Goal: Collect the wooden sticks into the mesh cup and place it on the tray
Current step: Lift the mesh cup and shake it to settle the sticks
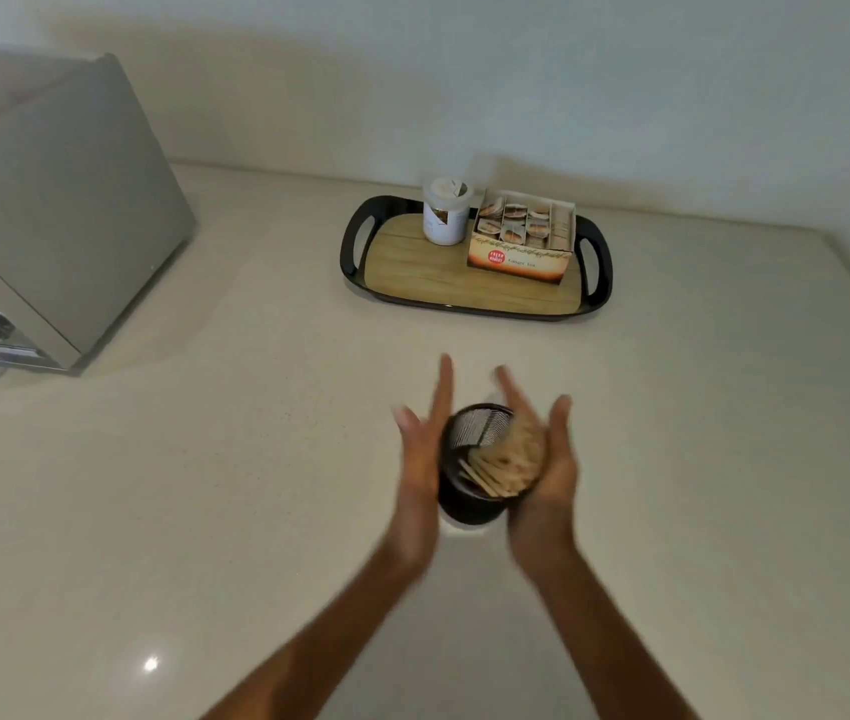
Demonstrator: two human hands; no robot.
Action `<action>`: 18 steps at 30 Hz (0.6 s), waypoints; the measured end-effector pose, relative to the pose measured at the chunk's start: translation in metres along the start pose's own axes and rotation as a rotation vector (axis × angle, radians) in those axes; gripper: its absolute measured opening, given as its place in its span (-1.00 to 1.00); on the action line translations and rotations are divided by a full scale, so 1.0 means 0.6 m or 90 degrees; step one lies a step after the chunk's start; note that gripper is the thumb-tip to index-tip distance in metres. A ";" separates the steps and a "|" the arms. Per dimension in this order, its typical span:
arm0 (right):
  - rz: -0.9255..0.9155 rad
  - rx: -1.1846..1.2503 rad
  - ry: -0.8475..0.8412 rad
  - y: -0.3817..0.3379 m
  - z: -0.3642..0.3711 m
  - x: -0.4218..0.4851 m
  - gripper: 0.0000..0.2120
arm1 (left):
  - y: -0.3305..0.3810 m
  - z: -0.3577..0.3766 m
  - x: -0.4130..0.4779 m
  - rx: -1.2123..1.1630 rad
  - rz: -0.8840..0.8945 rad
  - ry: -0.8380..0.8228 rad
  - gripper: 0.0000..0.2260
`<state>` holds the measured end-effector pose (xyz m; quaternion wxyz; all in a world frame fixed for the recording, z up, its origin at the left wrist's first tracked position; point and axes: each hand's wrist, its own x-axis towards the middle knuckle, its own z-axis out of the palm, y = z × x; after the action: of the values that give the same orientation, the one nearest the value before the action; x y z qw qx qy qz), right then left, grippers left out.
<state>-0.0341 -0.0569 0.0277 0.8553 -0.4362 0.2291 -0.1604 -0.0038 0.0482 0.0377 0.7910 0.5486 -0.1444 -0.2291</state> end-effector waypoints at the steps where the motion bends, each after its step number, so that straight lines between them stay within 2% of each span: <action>1: 0.002 -0.043 -0.032 0.015 0.010 -0.019 -0.38 | 0.014 -0.009 0.012 -0.006 -0.008 0.029 -0.40; 3: -0.007 -0.091 -0.027 0.016 0.017 -0.036 -0.35 | 0.034 -0.009 0.015 0.010 -0.007 0.045 -0.41; 6: -0.009 -0.044 0.041 -0.037 -0.002 -0.009 -0.36 | -0.001 0.010 -0.036 0.070 0.004 -0.039 -0.42; 10: -0.021 -0.123 -0.024 -0.017 0.002 -0.033 -0.35 | 0.011 0.003 -0.006 0.105 -0.013 0.024 -0.43; 14: -0.057 -0.161 -0.014 -0.010 -0.001 -0.032 -0.37 | 0.001 -0.007 -0.005 0.094 -0.004 -0.024 -0.42; 18: -0.054 -0.193 -0.031 0.005 -0.001 -0.041 -0.35 | 0.003 -0.011 0.007 0.089 -0.035 -0.007 -0.41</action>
<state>-0.0547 -0.0437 0.0311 0.7776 -0.5732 0.2112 -0.1490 0.0034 0.0520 0.0369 0.7435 0.6049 -0.1490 -0.2432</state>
